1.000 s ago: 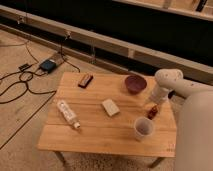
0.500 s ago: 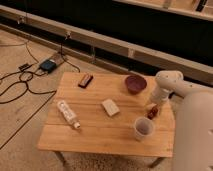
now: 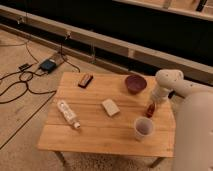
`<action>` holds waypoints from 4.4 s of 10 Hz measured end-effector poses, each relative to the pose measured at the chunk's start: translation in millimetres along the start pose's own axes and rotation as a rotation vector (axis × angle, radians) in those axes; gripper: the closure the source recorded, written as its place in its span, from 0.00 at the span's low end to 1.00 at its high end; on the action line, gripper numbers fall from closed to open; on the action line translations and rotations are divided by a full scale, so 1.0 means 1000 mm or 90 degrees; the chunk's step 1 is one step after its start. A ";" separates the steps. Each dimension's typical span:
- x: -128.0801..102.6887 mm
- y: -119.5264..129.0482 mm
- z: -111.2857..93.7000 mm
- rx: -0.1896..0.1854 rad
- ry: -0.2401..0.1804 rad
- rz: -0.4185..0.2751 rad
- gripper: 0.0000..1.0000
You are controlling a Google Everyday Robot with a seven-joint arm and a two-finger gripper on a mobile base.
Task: Place the pepper on the white sponge
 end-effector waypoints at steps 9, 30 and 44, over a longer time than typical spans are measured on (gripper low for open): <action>0.047 0.144 -0.059 -0.008 -0.036 -0.278 1.00; 0.120 0.233 0.012 -0.021 0.115 -0.473 0.36; 0.082 0.225 -0.039 -0.041 0.032 -0.441 0.31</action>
